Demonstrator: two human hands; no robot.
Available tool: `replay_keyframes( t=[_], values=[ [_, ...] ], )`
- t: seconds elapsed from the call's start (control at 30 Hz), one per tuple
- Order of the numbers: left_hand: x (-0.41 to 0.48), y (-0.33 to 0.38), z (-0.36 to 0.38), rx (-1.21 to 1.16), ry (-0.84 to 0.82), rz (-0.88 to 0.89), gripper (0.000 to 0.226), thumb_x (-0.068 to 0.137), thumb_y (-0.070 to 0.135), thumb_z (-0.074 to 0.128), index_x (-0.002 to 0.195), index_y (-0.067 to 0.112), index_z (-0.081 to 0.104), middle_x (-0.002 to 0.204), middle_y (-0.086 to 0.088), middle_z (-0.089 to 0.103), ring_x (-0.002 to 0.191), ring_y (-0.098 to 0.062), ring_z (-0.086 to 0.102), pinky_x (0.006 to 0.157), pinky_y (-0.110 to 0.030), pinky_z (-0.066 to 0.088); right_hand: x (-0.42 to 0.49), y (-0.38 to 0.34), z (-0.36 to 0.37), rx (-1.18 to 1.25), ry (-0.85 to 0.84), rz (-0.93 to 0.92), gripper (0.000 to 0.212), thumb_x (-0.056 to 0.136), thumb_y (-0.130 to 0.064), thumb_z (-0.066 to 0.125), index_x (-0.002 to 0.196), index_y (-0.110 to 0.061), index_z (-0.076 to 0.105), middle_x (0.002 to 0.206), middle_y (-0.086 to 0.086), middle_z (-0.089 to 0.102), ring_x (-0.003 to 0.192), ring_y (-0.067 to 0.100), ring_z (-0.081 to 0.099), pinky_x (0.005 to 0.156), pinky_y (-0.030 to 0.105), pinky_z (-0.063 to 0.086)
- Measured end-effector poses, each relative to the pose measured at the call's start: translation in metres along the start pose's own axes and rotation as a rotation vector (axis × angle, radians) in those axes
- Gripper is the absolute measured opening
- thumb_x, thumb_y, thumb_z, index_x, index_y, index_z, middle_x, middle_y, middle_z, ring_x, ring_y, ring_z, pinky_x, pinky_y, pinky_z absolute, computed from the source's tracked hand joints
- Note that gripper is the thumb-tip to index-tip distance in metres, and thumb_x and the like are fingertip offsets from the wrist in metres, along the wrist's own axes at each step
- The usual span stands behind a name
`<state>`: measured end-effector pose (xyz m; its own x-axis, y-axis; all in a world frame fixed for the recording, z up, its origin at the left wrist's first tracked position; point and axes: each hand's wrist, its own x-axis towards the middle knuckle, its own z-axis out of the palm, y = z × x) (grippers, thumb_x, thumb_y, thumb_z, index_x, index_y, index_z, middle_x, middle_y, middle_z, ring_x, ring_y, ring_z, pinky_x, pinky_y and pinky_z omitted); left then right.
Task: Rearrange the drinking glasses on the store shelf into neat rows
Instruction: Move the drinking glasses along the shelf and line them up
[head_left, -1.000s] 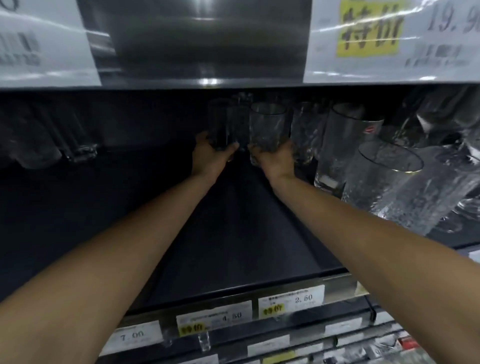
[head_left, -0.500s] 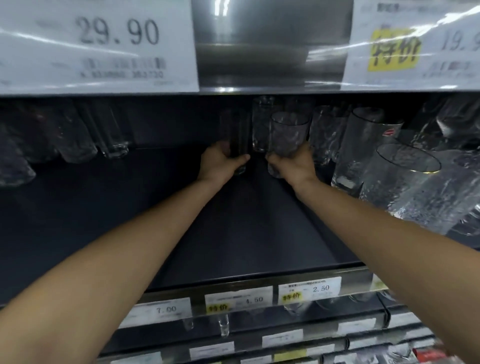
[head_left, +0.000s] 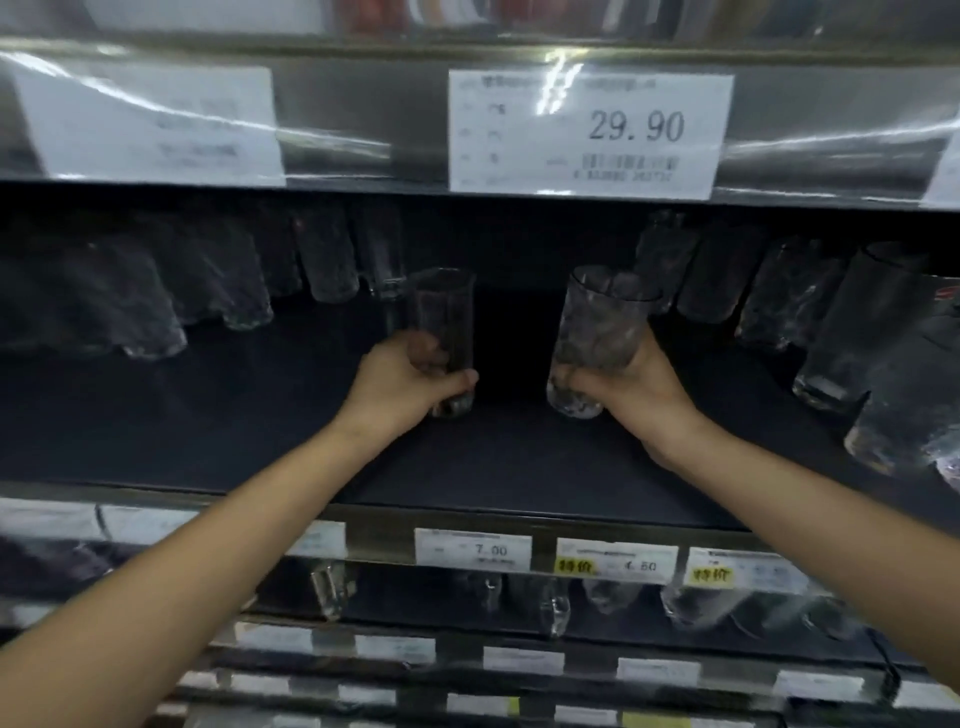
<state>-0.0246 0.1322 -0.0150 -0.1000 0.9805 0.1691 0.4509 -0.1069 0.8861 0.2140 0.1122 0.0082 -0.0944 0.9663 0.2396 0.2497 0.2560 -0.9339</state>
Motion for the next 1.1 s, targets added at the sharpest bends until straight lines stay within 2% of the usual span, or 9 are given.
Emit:
replay_keyframes(
  t=[0.13, 0.27, 0.4, 0.5, 0.63, 0.77, 0.9, 1.0, 1.1],
  values=[
    [-0.019, -0.021, -0.060, 0.001, 0.065, -0.023, 0.050, 0.071, 0.026, 0.086, 0.112, 0.019, 0.058, 0.105, 0.004, 0.070, 0.091, -0.002, 0.064, 0.071, -0.011, 0.047, -0.010, -0.015, 0.046, 0.022, -0.018, -0.013, 0.039, 0.081, 0.004, 0.076, 0.089, -0.029, 0.057, 0.078, -0.015, 0.068, 0.073, -0.010, 0.065, 0.065, 0.009, 0.051],
    [-0.029, -0.041, -0.119, 0.021, 0.088, -0.011, 0.050, 0.071, 0.025, 0.087, 0.112, 0.020, 0.058, 0.102, 0.008, 0.068, 0.092, 0.003, 0.062, 0.071, -0.005, 0.044, -0.013, -0.036, 0.095, 0.040, -0.082, -0.016, 0.040, 0.081, 0.004, 0.075, 0.093, -0.030, 0.058, 0.075, -0.019, 0.071, 0.076, -0.007, 0.068, 0.061, 0.011, 0.051],
    [-0.031, -0.063, -0.177, 0.038, 0.104, 0.003, 0.050, 0.070, 0.024, 0.087, 0.112, 0.018, 0.061, 0.100, 0.007, 0.070, 0.093, 0.002, 0.063, 0.078, -0.008, 0.047, -0.016, -0.059, 0.146, -0.007, -0.113, -0.032, 0.039, 0.079, 0.011, 0.071, 0.088, -0.025, 0.060, 0.073, -0.010, 0.070, 0.074, 0.000, 0.068, 0.064, 0.016, 0.054],
    [-0.033, -0.080, -0.215, 0.047, 0.084, 0.001, 0.049, 0.071, 0.025, 0.087, 0.112, 0.019, 0.061, 0.100, 0.007, 0.070, 0.091, 0.006, 0.061, 0.068, 0.002, 0.042, -0.018, -0.071, 0.185, -0.003, -0.132, -0.029, 0.037, 0.078, 0.016, 0.067, 0.085, -0.020, 0.059, 0.068, -0.007, 0.067, 0.069, 0.006, 0.065, 0.062, 0.020, 0.053],
    [-0.033, -0.104, -0.259, 0.043, 0.065, 0.009, 0.048, 0.070, 0.028, 0.087, 0.110, 0.020, 0.063, 0.101, 0.011, 0.070, 0.096, 0.004, 0.062, 0.079, -0.008, 0.044, -0.018, -0.075, 0.235, -0.009, -0.065, -0.018, 0.035, 0.075, 0.012, 0.070, 0.092, -0.017, 0.059, 0.073, -0.007, 0.069, 0.073, 0.003, 0.068, 0.065, 0.021, 0.054],
    [-0.030, -0.125, -0.294, 0.018, 0.040, 0.008, 0.043, 0.069, 0.025, 0.087, 0.103, 0.028, 0.062, 0.095, 0.017, 0.069, 0.090, 0.010, 0.061, 0.076, -0.009, 0.043, -0.014, -0.075, 0.277, 0.014, 0.005, 0.023, 0.042, 0.077, 0.010, 0.073, 0.091, -0.026, 0.054, 0.077, -0.009, 0.070, 0.073, -0.004, 0.067, 0.062, 0.015, 0.054],
    [-0.023, -0.144, -0.316, 0.017, 0.008, 0.002, 0.040, 0.068, 0.025, 0.088, 0.096, 0.034, 0.060, 0.086, 0.023, 0.068, 0.084, 0.014, 0.061, 0.075, -0.007, 0.042, -0.007, -0.074, 0.308, -0.003, 0.058, 0.060, 0.047, 0.075, 0.002, 0.078, 0.100, -0.029, 0.053, 0.093, -0.004, 0.070, 0.082, -0.004, 0.068, 0.064, 0.013, 0.052],
    [-0.016, -0.156, -0.328, -0.005, -0.004, -0.005, 0.040, 0.067, 0.022, 0.088, 0.090, 0.037, 0.059, 0.088, 0.021, 0.067, 0.087, 0.008, 0.062, 0.079, -0.012, 0.044, -0.001, -0.077, 0.327, -0.019, 0.087, 0.055, 0.049, 0.077, 0.006, 0.076, 0.094, -0.032, 0.051, 0.089, -0.008, 0.067, 0.075, -0.011, 0.065, 0.062, 0.008, 0.050],
    [-0.012, -0.162, -0.333, -0.043, -0.008, 0.001, 0.040, 0.066, 0.017, 0.089, 0.092, 0.032, 0.062, 0.084, 0.016, 0.073, 0.083, 0.005, 0.067, 0.082, -0.018, 0.049, 0.006, -0.079, 0.337, -0.017, 0.095, 0.069, 0.046, 0.078, 0.010, 0.073, 0.093, -0.027, 0.048, 0.083, -0.005, 0.062, 0.063, -0.013, 0.062, 0.055, 0.007, 0.048]
  ],
)
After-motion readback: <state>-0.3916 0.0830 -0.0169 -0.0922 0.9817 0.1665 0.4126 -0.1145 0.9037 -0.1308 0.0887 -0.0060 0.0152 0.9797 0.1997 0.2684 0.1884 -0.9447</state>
